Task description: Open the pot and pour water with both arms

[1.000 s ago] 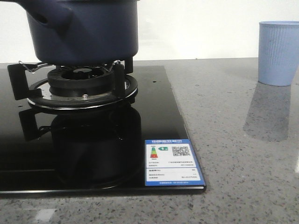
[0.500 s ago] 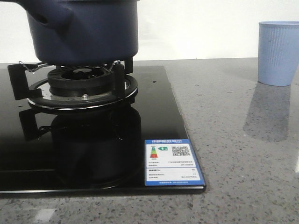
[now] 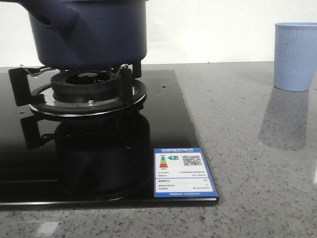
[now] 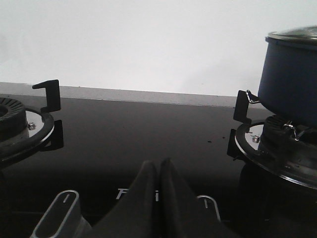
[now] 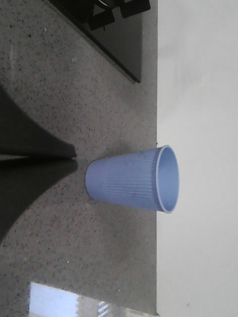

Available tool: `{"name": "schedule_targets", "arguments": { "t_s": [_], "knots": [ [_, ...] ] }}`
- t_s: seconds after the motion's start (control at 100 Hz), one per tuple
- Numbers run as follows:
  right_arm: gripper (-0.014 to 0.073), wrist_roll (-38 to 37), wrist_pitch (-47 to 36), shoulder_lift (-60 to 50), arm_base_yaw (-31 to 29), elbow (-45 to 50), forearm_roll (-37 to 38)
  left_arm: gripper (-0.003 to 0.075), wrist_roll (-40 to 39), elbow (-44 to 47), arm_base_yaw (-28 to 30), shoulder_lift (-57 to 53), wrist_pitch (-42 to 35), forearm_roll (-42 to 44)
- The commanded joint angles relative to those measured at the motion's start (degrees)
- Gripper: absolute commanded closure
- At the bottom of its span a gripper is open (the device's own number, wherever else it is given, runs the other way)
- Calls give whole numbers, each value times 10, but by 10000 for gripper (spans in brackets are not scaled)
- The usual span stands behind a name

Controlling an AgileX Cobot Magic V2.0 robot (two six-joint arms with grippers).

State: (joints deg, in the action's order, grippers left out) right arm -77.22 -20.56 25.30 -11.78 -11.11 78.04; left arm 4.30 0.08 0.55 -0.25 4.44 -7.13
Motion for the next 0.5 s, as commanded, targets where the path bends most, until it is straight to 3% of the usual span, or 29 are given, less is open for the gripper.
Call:
{"name": "schedule_targets", "arguments": {
  "t_s": [0.0,0.09,0.15,0.23,0.35,0.42,0.49],
  "knots": [
    [660,2,-8,-7,0,-15,-10,739,-6,19,-1,-15,-44,-3],
    [660,11,5,-9,0,-15,-47,739,-6,19,-1,-15,-44,-3],
    [660,65,7,-9,0,-12,-127,739,-6,19,-1,-15,-44,-3],
    [660,245,-12,-9,2,0,-274,739,-6,19,-1,-15,-44,-3],
    [660,499,-2,-25,19,23,-570,739,-6,19,-1,-15,-44,-3],
    [660,599,39,-46,33,33,-662,739,-6,19,-1,-15,-44,-3],
    [660,672,71,-68,51,43,-692,739,-6,19,-1,-15,-44,-3]
  ]
}}
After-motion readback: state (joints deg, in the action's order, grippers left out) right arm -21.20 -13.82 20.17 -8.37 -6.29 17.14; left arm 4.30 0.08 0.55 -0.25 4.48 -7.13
